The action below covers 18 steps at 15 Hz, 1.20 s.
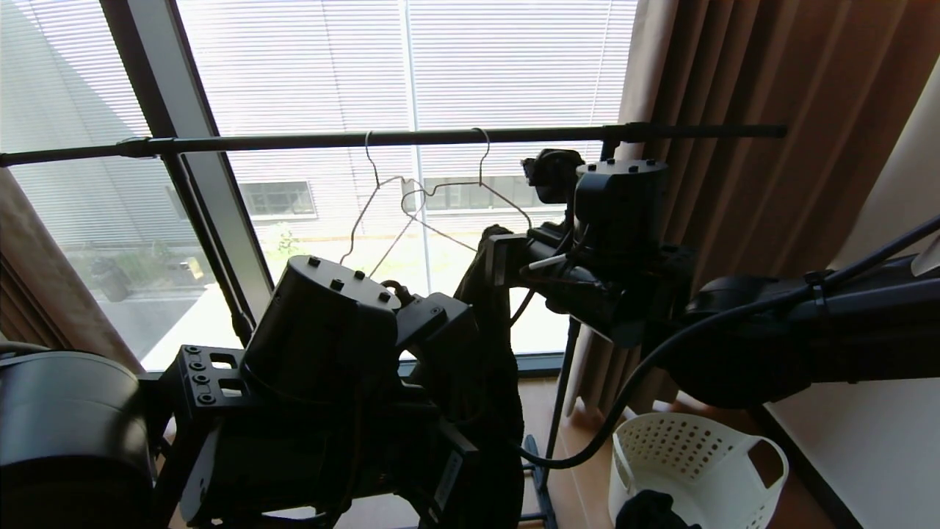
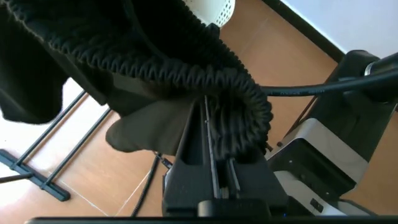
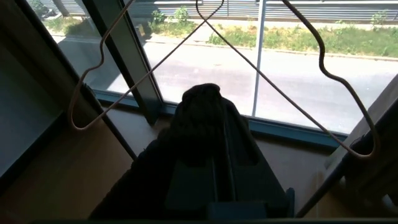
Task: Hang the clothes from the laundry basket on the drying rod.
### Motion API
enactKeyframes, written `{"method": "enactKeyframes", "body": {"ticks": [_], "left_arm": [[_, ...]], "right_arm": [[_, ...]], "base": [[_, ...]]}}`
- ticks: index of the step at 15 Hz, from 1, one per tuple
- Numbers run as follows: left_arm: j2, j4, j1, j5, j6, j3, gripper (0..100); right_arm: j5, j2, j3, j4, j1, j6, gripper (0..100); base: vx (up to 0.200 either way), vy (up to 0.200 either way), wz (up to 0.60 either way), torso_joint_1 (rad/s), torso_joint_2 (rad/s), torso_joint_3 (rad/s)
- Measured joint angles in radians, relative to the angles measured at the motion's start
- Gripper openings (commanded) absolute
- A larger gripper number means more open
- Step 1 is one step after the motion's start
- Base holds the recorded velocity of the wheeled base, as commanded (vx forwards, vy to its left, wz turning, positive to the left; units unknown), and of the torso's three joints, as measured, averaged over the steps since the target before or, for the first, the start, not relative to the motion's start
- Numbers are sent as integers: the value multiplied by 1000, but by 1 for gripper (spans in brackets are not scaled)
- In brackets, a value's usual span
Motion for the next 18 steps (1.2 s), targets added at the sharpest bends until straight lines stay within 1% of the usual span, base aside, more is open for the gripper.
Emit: {"method": "enactKeyframes", "body": {"ticks": [4,7,9,11,14,16,18], "left_arm": [[-50,0,64,0,-4,66,0],[-89,0,137,0,-1,89,0],[-99,-1,195,1,0,88,0],[-96,-9,246,1,4,59,0],[-61,-10,295,4,7,-22,0],[-23,-9,308,7,10,-93,0],[10,-7,309,9,12,-154,0]], "right_arm": [[-1,-81,74,-1,-28,15,0],[-4,-180,181,-1,-64,14,0],[-4,-256,278,-1,-77,2,0],[-5,-330,372,-1,-81,-23,0],[-5,-435,505,-1,-69,-56,0],[-6,-489,575,-1,-39,-59,0],[-5,-512,615,-1,0,-59,0]], "base": [[0,0,0,0,0,0],[0,0,0,0,0,0],[0,0,0,0,0,0],[0,0,0,0,0,0],[0,0,0,0,0,0],[0,0,0,0,0,0],[0,0,0,0,0,0]]}}
